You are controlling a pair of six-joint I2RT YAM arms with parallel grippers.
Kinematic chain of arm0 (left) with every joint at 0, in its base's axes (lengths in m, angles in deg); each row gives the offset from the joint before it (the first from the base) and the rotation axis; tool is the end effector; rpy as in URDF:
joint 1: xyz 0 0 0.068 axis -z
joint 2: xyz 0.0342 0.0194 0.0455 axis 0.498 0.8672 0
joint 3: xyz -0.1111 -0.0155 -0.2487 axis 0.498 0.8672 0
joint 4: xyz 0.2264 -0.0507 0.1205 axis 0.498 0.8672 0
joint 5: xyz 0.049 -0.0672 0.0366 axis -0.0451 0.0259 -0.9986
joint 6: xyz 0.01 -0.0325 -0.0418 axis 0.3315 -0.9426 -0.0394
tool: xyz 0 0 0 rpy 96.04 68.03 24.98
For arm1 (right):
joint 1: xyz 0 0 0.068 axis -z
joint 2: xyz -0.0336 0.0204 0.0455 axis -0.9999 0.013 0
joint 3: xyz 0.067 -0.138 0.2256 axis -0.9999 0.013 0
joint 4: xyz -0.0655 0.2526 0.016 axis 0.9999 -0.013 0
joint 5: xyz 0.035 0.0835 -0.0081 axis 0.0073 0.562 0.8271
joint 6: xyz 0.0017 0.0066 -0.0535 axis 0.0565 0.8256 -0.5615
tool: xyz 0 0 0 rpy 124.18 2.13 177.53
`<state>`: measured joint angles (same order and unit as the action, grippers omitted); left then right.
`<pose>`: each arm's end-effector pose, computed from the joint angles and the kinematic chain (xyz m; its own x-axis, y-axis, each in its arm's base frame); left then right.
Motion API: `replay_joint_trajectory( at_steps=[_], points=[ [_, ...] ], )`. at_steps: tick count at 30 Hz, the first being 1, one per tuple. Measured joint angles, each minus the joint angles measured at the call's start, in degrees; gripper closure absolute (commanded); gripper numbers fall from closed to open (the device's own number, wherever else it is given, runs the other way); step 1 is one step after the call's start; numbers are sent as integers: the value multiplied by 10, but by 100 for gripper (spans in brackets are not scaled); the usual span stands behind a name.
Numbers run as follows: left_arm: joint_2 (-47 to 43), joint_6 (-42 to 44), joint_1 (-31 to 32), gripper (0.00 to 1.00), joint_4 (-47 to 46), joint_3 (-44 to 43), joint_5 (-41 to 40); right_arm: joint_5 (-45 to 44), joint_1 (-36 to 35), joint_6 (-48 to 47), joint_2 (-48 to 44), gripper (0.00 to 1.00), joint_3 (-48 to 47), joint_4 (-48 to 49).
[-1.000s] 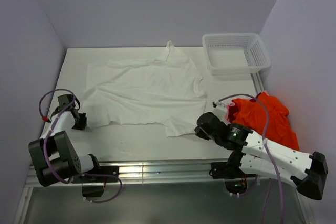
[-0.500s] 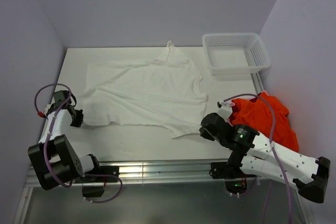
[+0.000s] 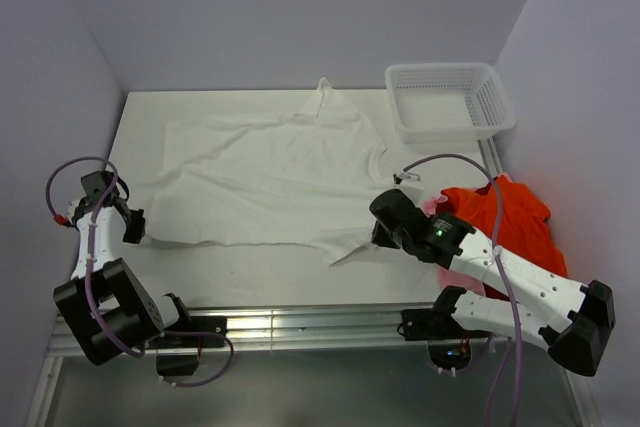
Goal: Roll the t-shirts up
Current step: Fold the tshirt
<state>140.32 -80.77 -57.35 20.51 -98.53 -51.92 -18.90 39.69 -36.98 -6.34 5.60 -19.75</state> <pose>0.1924 0.1079 0.2048 0.0006 -0.9266 -0.3759 -0.9617 0.1026 -0.2544 0.1231 0.1242 0.2560 -0.7652 0.2358 -0.5991 0.0641 0.9538 0.2935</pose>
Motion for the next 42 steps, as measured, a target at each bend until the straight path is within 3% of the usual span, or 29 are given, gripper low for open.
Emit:
replay_joint_trajectory(
  at_steps=[11, 42],
  points=[
    [19, 9, -13, 100, 6, -44, 0, 39, 37, -82, 64, 100, -58, 26],
    [85, 5, -20, 100, 8, -94, 39, 94, 149, -202, 190, 100, -216, 23]
  ],
)
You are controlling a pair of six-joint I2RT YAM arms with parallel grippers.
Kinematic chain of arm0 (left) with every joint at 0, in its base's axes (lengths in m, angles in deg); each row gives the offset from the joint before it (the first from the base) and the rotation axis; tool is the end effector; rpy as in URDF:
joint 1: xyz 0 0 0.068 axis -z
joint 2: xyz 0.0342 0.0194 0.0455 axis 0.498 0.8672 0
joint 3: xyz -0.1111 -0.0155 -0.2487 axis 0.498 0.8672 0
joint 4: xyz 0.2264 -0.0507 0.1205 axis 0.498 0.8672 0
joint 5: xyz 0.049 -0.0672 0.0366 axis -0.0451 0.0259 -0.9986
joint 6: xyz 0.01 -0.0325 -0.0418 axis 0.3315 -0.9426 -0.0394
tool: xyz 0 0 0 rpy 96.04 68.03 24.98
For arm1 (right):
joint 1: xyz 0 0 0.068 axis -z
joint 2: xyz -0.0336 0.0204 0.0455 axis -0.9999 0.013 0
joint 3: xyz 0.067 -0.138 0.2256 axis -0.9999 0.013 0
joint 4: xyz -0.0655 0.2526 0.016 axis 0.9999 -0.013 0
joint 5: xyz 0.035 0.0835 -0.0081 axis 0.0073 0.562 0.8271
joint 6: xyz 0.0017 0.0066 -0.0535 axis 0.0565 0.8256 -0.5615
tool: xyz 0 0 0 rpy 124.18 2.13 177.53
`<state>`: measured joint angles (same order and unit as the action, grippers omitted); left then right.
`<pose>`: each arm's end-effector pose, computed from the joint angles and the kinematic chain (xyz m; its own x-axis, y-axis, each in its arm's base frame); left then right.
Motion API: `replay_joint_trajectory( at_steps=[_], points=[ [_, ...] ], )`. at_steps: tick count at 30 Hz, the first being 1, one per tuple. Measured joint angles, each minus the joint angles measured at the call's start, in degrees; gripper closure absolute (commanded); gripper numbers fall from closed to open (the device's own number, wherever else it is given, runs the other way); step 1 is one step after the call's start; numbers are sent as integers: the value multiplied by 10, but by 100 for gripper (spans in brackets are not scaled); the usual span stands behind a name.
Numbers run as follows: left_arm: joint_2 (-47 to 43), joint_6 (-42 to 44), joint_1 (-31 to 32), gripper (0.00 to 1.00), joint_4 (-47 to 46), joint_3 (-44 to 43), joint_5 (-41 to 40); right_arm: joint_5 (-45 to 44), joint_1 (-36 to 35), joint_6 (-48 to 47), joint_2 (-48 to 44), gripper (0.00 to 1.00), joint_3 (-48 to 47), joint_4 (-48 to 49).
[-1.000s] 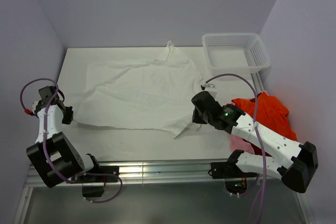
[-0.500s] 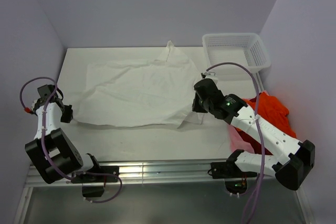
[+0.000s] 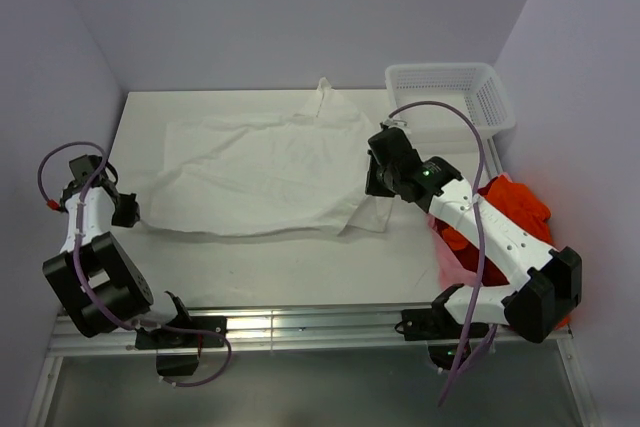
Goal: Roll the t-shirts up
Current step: Fold the tshirt
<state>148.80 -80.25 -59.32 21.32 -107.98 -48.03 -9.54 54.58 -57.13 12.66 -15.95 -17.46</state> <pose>0.2237 0.1315 0.2194 0.0087 -0.9444 -0.3288 -0.9537 0.0911 -0.2868 0.2167 0.1407 0.3128 -0.7551 0.1089 -0.6466 -0.0473 0.9745 0.2194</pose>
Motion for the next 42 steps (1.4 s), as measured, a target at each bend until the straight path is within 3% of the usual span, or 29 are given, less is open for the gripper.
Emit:
replay_joint_trajectory(
  at_steps=[16, 42],
  points=[
    [34, -13, 0, 100, 7, -44, 11, 23, 60, -28, 46, 100, -50, 5],
    [93, -30, 9, 100, 13, -105, 19, 25, 90, -49, 126, 100, -116, 20]
  ],
)
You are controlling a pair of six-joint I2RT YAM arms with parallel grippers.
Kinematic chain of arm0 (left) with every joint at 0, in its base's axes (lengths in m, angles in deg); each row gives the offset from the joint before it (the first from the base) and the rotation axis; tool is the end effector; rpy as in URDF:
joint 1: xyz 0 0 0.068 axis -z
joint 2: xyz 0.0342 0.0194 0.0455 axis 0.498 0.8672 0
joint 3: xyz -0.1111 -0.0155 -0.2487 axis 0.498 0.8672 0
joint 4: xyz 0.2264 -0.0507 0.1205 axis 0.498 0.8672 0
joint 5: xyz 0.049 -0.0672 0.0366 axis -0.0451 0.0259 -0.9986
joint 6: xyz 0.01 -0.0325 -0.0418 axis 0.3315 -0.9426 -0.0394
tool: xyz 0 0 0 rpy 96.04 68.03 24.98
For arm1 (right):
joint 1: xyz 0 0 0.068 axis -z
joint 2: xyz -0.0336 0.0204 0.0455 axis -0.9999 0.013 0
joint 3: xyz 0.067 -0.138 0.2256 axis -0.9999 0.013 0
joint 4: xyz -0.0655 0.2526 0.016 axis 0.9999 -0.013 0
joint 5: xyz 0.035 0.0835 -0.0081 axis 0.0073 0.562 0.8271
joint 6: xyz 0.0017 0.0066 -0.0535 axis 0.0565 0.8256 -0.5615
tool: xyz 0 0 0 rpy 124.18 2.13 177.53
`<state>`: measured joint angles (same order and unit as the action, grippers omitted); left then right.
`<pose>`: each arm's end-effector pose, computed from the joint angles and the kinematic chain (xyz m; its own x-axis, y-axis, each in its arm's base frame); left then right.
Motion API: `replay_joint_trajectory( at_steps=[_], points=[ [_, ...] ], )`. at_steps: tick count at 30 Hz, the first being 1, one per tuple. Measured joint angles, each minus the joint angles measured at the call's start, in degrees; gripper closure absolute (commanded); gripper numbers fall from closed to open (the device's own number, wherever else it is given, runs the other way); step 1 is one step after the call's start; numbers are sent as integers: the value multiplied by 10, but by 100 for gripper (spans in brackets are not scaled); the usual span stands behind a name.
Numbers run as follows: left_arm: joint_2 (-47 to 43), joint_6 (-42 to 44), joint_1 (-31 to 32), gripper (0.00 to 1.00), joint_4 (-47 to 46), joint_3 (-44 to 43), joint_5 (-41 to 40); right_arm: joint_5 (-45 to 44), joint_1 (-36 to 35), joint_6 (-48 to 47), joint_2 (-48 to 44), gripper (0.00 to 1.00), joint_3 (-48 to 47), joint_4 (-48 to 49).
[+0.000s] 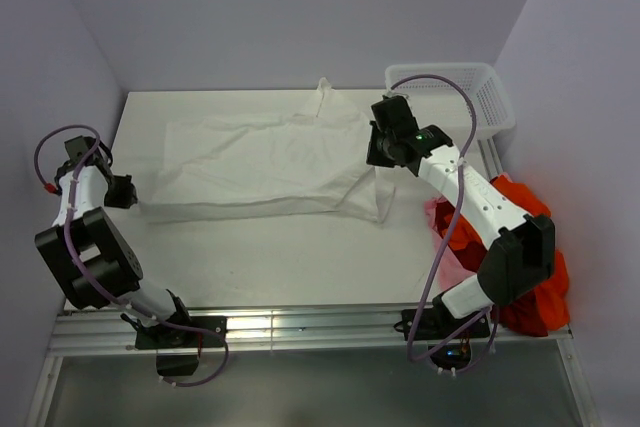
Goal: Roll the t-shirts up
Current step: Fold the tshirt
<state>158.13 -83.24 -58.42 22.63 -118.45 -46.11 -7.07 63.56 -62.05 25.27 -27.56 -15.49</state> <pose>0.2644 0.1477 0.2292 0.0337 -0.9576 -0.2861 -0.9466 0.0613 -0.3165 0.2882 0.1320 0.3218 -0.7384 0.1440 -0.6588 0.0138 0.9800 0.1988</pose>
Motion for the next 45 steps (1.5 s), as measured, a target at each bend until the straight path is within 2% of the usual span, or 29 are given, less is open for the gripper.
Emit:
replay_joint_trajectory(
  at_steps=[32, 45],
  points=[
    [109, -28, 32, 100, -2, -79, 0, 1, 28, 0, 127, 100, -89, 1],
    [123, -33, 33, 99, -7, -92, 8, 4, 35, 0, 169, 100, -133, 9]
  ],
)
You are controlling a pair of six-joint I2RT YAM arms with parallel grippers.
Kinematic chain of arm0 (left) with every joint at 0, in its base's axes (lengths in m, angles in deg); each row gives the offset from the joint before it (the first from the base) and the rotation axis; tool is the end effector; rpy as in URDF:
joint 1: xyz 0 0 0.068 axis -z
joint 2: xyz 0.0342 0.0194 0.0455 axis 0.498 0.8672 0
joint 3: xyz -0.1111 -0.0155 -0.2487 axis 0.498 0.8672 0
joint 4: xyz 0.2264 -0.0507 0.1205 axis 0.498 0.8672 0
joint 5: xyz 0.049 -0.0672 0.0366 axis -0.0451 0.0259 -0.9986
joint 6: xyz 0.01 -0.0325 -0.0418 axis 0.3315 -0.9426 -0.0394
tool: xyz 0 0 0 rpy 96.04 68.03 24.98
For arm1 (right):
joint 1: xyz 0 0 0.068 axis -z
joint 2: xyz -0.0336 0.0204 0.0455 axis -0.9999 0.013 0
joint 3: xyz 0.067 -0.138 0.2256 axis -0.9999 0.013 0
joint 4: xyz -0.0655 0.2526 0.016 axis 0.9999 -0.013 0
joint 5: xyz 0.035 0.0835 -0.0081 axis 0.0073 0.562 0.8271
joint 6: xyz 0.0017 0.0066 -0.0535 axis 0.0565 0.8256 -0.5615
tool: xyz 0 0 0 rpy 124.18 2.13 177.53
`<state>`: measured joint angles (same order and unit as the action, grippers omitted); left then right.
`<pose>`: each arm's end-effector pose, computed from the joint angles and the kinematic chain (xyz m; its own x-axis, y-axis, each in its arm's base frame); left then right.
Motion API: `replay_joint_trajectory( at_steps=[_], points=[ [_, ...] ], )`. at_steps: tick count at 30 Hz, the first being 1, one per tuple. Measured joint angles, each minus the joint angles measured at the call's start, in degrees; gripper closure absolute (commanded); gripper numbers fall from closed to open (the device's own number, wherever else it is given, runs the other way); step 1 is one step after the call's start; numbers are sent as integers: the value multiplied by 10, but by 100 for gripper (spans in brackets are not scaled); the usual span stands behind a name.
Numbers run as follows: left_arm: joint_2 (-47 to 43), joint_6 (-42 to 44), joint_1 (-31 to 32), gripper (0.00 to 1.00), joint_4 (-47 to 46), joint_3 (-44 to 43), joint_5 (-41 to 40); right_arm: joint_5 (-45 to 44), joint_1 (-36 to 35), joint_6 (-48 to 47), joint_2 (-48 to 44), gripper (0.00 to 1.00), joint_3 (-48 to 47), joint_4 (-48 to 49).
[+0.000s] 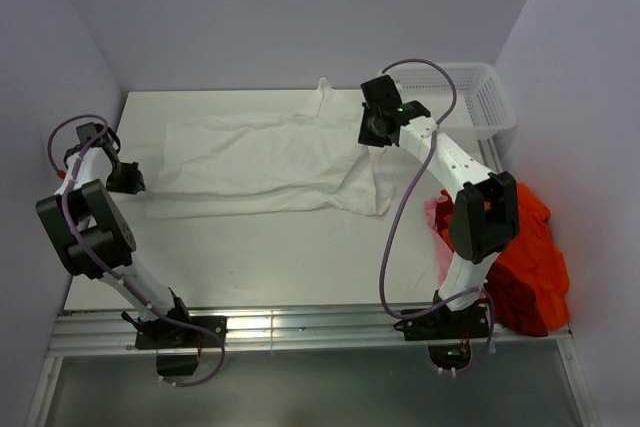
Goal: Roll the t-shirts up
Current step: Fold the tshirt
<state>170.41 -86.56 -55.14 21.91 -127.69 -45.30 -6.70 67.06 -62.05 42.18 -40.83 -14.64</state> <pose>0.3173 0.1530 0.2105 0.0200 -0.9705 -0.2401 -0.9508 0.0558 -0.3048 0.3649 0.1426 0.2990 -0.7591 0.1767 -0.6265 0.0784 0.9802 0.1816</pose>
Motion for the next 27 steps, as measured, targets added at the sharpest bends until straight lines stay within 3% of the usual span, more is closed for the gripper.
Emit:
replay_joint_trajectory(
  at_steps=[14, 16, 17, 18, 19, 20, 22, 23, 26, 27],
  points=[
    [39, -14, 0, 96, -13, -20, 24, 7, 16, 6, 108, 100, -83, 5],
    [45, -14, 0, 82, -15, -25, 32, 11, 23, 9, 121, 100, -97, 6],
    [49, -11, 0, 74, -17, -28, 37, 15, 27, 12, 128, 94, -101, 7],
    [54, -10, 0, 57, -25, -30, 44, 19, 30, 15, 133, 92, -104, 9],
    [56, -6, 0, 54, -30, -31, 49, 22, 34, 17, 138, 91, -104, 11],
    [59, -7, 0, 43, -36, -31, 54, 26, 38, 20, 142, 87, -105, 11],
    [60, -7, 0, 32, -44, -31, 62, 32, 46, 24, 150, 83, -105, 13],
    [60, -7, 0, 24, -49, -31, 64, 35, 49, 28, 153, 68, -105, 15],
    [60, -4, 0, 19, -58, -31, 69, 42, 61, 42, 160, 46, -104, 20],
    [60, -3, 0, 18, -59, -31, 71, 43, 65, 48, 161, 45, -104, 21]
  ],
)
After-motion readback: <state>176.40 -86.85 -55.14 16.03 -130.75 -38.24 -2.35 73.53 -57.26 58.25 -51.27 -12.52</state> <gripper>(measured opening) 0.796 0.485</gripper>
